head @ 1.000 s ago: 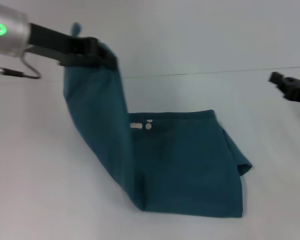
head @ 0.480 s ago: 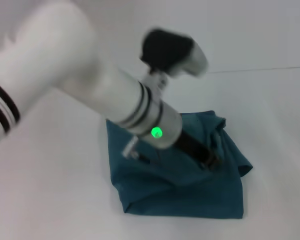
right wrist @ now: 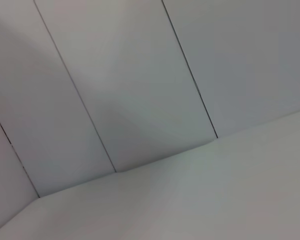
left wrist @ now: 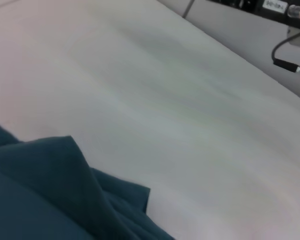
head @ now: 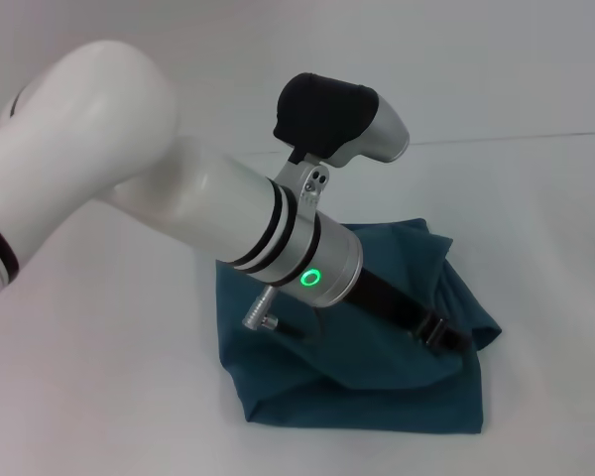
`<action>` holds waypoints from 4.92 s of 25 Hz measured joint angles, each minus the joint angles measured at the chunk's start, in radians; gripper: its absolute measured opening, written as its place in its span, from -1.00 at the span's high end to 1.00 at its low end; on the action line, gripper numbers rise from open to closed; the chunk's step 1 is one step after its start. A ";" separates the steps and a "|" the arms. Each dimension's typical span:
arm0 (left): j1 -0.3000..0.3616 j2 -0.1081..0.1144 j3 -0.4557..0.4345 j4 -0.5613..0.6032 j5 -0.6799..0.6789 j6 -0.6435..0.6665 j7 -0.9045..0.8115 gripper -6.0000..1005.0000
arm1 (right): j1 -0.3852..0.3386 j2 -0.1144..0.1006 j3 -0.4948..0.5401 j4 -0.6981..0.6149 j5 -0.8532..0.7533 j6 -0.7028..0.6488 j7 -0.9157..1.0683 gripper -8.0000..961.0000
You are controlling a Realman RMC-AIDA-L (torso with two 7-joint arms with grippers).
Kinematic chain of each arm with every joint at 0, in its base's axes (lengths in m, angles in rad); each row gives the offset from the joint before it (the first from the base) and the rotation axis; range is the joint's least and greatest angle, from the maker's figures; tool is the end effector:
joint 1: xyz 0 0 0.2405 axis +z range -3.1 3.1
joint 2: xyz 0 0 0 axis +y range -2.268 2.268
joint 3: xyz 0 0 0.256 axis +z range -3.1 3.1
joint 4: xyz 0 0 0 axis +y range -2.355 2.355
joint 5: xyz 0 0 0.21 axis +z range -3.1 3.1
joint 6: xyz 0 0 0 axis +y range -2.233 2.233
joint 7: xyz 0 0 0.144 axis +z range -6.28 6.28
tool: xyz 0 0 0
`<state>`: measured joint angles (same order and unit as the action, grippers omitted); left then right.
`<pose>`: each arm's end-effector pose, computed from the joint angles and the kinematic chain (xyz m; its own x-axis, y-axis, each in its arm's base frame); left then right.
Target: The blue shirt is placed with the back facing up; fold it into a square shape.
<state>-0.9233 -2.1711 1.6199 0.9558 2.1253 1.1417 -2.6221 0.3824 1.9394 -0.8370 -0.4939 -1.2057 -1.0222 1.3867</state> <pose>-0.0525 0.3595 -0.1230 0.8202 0.5717 0.0224 0.5714 -0.8164 -0.0837 0.3544 0.3645 0.0944 0.4200 -0.2540 -0.8712 -0.8947 -0.2768 -0.3506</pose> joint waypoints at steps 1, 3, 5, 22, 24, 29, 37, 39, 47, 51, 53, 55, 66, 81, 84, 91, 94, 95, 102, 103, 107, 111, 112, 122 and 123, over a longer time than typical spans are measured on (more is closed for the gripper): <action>0.001 0.000 -0.007 0.003 0.000 0.008 0.000 0.13 | 0.000 0.000 0.000 0.000 0.000 0.000 -0.001 0.98; 0.013 0.002 -0.043 0.025 0.001 0.037 0.001 0.00 | 0.000 0.000 -0.001 -0.005 -0.002 0.000 -0.001 0.98; 0.036 0.004 -0.101 0.061 0.002 0.072 0.004 -0.13 | -0.004 -0.001 0.000 -0.018 -0.016 -0.001 0.005 0.98; 0.526 -0.005 -0.359 0.344 -0.052 0.148 0.320 -0.79 | -0.038 0.007 0.027 -0.300 -0.296 -0.166 0.217 0.88; 0.588 -0.005 -0.356 0.320 -0.116 0.104 0.432 -0.79 | -0.029 0.009 0.034 -0.358 -0.362 -0.197 0.270 0.86; 0.633 -0.006 -0.397 0.148 -0.264 0.053 0.681 -0.79 | 0.019 0.013 0.038 -0.515 -0.563 -0.277 0.450 0.81; 0.644 -0.005 -0.580 -0.112 -0.433 0.151 1.164 -0.79 | 0.215 0.002 0.090 -0.616 -0.910 -0.531 0.710 0.74; 0.645 -0.004 -0.614 -0.159 -0.466 0.186 1.245 -0.78 | 0.279 0.005 0.115 -0.624 -1.009 -0.593 0.762 0.72; 0.661 -0.005 -0.636 -0.235 -0.469 0.282 1.355 -0.78 | 0.395 0.029 0.112 -0.651 -1.184 -0.665 0.840 0.48; 0.670 -0.006 -0.625 -0.256 -0.460 0.288 1.359 -0.77 | 0.404 0.031 0.111 -0.652 -1.187 -0.693 0.841 -0.02; 0.667 -0.006 -0.595 -0.265 -0.435 0.282 1.361 -0.77 | 0.400 0.031 0.112 -0.653 -1.187 -0.694 0.839 -0.20; 0.662 -0.006 -0.571 -0.275 -0.422 0.263 1.362 -0.77 | 0.394 0.031 0.116 -0.653 -1.185 -0.690 0.835 -0.31; 0.624 -0.006 -0.392 -0.315 -0.521 0.036 1.380 -0.77 | 0.371 0.046 0.122 -0.648 -1.174 -0.672 0.821 -0.50; 0.620 -0.006 -0.244 -0.275 -0.622 -0.101 1.421 -0.77 | 0.342 0.046 0.141 -0.654 -1.134 -0.659 0.816 -0.50; 0.620 -0.006 -0.235 -0.275 -0.629 -0.120 1.428 -0.77 | 0.342 0.046 0.141 -0.654 -1.134 -0.658 0.816 -0.50; 0.615 -0.006 -0.142 -0.265 -0.637 -0.221 1.431 -0.76 | 0.344 0.046 0.142 -0.654 -1.134 -0.656 0.816 -0.50; 0.618 -0.006 -0.127 -0.255 -0.657 -0.238 1.431 -0.77 | 0.345 0.047 0.142 -0.654 -1.134 -0.651 0.816 -0.50; 0.618 -0.006 -0.127 -0.254 -0.672 -0.234 1.430 -0.77 | 0.345 0.047 0.142 -0.653 -1.134 -0.649 0.816 -0.50; 0.614 -0.006 -0.127 -0.251 -0.676 -0.237 1.425 -0.68 | 0.342 0.047 0.143 -0.652 -1.134 -0.645 0.816 -0.50; 0.614 -0.006 -0.127 -0.251 -0.674 -0.237 1.426 -0.67 | 0.342 0.047 0.143 -0.652 -1.134 -0.643 0.816 -0.50; 0.614 -0.006 -0.127 -0.250 -0.669 -0.238 1.429 -0.50 | 0.341 0.046 0.146 -0.651 -1.134 -0.640 0.816 -0.50; 0.613 -0.006 -0.130 -0.250 -0.667 -0.239 1.429 -0.18 | 0.342 0.046 0.147 -0.649 -1.134 -0.640 0.814 -0.50; 0.613 -0.006 -0.130 -0.250 -0.667 -0.239 1.429 -0.15 | 0.342 0.046 0.147 -0.648 -1.134 -0.639 0.813 -0.50; 0.613 -0.006 -0.130 -0.253 -0.668 -0.252 1.424 0.14 | 0.342 0.049 0.147 -0.646 -1.134 -0.639 0.809 -0.50; 0.613 -0.006 -0.129 -0.253 -0.668 -0.255 1.424 0.17 | 0.342 0.049 0.147 -0.646 -1.134 -0.639 0.809 -0.50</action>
<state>-0.3098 -2.1767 1.4906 0.7033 1.4572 0.8870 -1.1981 0.7241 1.9880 -0.6902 -1.1396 -2.3393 -1.6611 2.1952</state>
